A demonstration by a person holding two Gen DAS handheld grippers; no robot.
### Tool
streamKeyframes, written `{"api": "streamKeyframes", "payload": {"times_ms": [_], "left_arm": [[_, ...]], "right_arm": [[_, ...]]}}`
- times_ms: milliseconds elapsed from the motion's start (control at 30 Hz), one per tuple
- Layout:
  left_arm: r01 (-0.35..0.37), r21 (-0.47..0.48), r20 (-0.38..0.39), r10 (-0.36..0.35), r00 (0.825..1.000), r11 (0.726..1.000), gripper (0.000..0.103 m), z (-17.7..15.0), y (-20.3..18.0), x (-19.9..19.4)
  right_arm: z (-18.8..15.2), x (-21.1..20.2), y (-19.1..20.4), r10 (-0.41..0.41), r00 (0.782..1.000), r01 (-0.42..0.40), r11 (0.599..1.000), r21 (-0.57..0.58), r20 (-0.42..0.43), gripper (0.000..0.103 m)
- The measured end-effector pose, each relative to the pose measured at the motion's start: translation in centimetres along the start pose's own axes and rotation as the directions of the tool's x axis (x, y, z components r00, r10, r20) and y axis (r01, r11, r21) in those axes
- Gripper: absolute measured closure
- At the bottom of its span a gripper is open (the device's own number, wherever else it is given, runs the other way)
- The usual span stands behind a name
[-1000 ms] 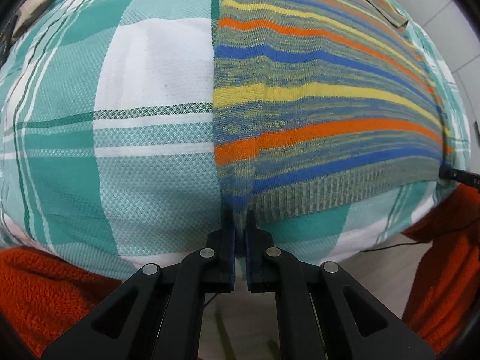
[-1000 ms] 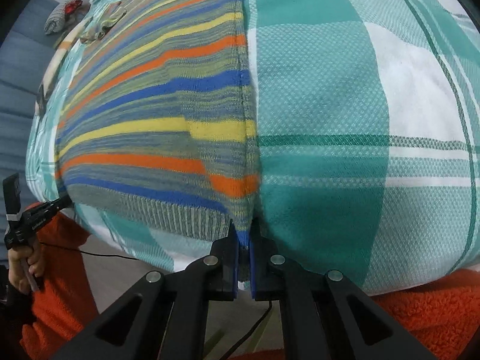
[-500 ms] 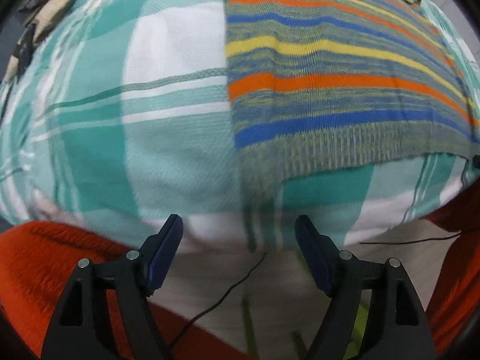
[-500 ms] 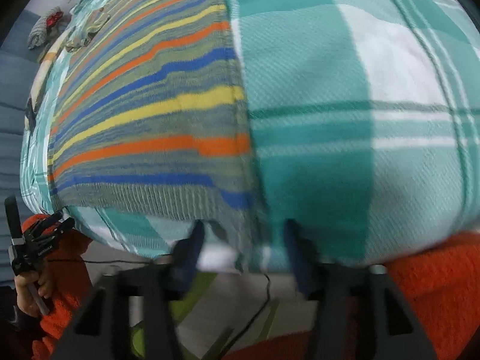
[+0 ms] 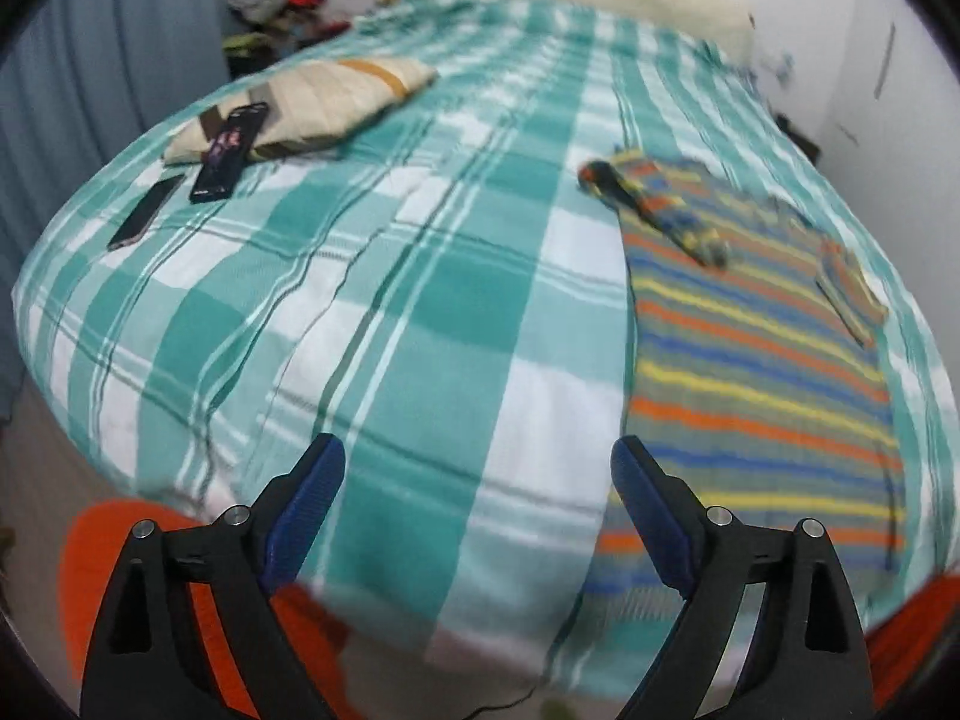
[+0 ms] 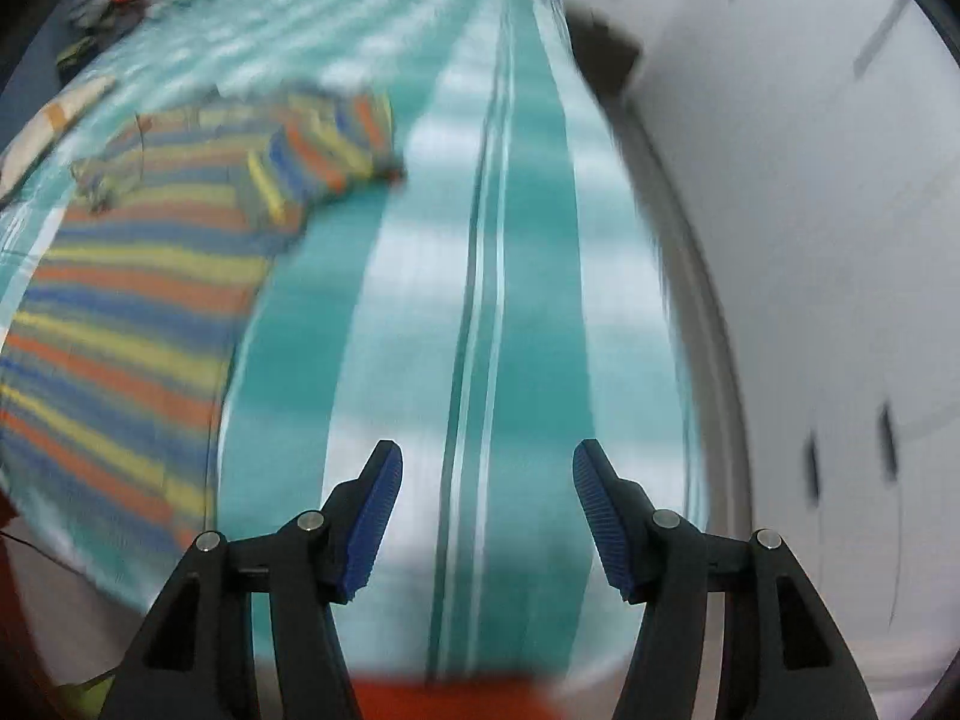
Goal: Fold small clothes
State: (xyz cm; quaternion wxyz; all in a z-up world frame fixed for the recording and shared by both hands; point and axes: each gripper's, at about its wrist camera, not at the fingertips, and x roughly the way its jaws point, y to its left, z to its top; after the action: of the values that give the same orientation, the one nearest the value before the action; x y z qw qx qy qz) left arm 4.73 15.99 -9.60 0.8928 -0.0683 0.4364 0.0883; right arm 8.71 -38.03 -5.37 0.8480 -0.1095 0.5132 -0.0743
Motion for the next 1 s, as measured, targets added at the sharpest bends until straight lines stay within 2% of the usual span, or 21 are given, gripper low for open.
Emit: {"api": "streamKeyframes", "payload": {"times_ms": [67, 133, 200, 300, 400, 500, 533, 567, 600, 667, 733, 800, 833, 900, 1000], "left_arm": [[-0.035, 0.014, 0.004, 0.035, 0.999, 0.999, 0.011, -1.5, -0.3, 0.9], [-0.055, 0.05, -0.02, 0.056, 0.998, 0.997, 0.011, -2.6, -0.9, 1.8], [-0.076, 0.087, -0.037, 0.08, 0.996, 0.993, 0.012, -2.9, -0.8, 2.3], [-0.086, 0.087, -0.025, 0.089, 0.996, 0.992, 0.011, -2.8, -0.7, 2.3], [-0.107, 0.092, -0.034, 0.111, 0.993, 0.99, 0.011, -2.9, -0.7, 2.7], [-0.11, 0.094, -0.066, 0.117, 0.991, 0.989, 0.011, -3.2, -0.8, 3.5], [-0.113, 0.098, -0.074, 0.121, 0.99, 0.989, 0.011, -3.2, -0.8, 3.7], [-0.118, 0.103, -0.08, 0.127, 0.989, 0.988, 0.011, -3.2, -0.9, 3.9], [-0.121, 0.106, -0.082, 0.13, 0.988, 0.987, 0.011, -3.3, -1.0, 4.0], [-0.118, 0.11, -0.083, 0.127, 0.988, 0.987, 0.011, -3.4, -1.0, 3.9], [-0.117, 0.113, -0.082, 0.126, 0.989, 0.987, 0.011, -3.5, -1.1, 3.9], [-0.117, 0.12, -0.086, 0.128, 0.988, 0.986, 0.011, -3.5, -1.2, 4.1], [-0.117, 0.122, -0.088, 0.128, 0.988, 0.986, 0.011, -3.6, -1.3, 4.1], [-0.112, 0.129, -0.094, 0.125, 0.988, 0.985, 0.011, -3.6, -1.6, 4.3], [-0.116, 0.15, -0.095, 0.131, 0.987, 0.982, 0.011, -3.8, -2.2, 4.4]], "right_arm": [[3.0, 0.5, 1.4, 0.033, 0.996, -0.028, 0.998, -0.059, 0.086, 0.044], [5.9, 1.7, 4.0, 0.115, 0.983, -0.097, 0.987, -0.127, 0.142, 0.044], [8.0, 3.3, 7.0, 0.184, 0.97, -0.153, 0.969, -0.192, 0.16, 0.044], [10.6, 6.7, 12.7, 0.265, 0.955, -0.214, 0.927, -0.309, 0.135, 0.044], [12.5, 10.5, 17.7, 0.261, 0.959, -0.197, 0.893, -0.404, 0.111, 0.046], [14.3, 14.4, 19.4, 0.239, 0.967, -0.188, 0.908, -0.375, 0.094, 0.046], [14.8, 15.8, 18.8, 0.247, 0.966, -0.21, 0.919, -0.332, 0.072, 0.057], [14.9, 16.6, 18.2, 0.268, 0.962, -0.239, 0.925, -0.294, 0.059, 0.073], [15.5, 16.9, 16.9, 0.256, 0.965, -0.235, 0.941, -0.244, 0.06, 0.098], [16.3, 15.7, 12.4, 0.276, 0.952, -0.263, 0.959, -0.108, 0.132, 0.099], [16.4, 14.5, 5.2, 0.247, 0.943, -0.278, 0.954, 0.116, 0.223, 0.099], [15.2, 14.6, -2.6, 0.174, 0.951, -0.258, 0.901, 0.35, 0.254, 0.099], [14.0, 15.3, -6.9, 0.143, 0.96, -0.243, 0.85, 0.468, 0.239, 0.099], [12.2, 16.5, -11.2, 0.125, 0.973, -0.215, 0.798, 0.563, 0.194, 0.098], [10.5, 18.7, -13.3, 0.178, 0.975, -0.222, 0.781, 0.584, 0.134, 0.099]]}}
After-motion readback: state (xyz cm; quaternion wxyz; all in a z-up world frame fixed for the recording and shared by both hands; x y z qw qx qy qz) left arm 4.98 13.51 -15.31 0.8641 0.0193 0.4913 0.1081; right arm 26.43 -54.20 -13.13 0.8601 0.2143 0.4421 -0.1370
